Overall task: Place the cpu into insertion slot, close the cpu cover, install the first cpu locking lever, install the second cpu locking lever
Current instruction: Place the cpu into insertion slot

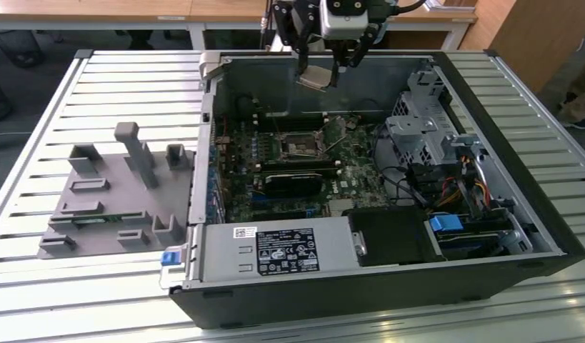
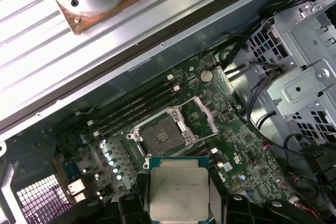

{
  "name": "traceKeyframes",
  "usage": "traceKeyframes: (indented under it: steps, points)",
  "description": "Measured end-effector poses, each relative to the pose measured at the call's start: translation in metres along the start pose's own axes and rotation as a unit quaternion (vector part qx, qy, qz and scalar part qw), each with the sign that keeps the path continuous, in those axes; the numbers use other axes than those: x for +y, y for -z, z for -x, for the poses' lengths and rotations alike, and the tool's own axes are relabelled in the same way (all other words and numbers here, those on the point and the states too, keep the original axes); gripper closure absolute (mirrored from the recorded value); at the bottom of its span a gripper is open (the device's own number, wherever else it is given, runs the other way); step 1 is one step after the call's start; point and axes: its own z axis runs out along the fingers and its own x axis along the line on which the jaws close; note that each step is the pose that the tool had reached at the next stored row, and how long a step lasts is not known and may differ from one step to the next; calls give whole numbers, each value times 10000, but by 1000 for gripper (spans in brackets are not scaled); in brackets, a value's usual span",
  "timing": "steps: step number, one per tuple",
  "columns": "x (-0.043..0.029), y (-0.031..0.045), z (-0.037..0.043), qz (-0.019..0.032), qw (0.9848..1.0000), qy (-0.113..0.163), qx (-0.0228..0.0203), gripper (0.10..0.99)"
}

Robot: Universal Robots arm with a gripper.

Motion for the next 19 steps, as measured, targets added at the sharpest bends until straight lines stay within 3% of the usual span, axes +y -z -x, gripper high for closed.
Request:
traceKeyframes:
  steps: [19]
  points:
    - [0,0,0,7,9995,-324,-29,545]
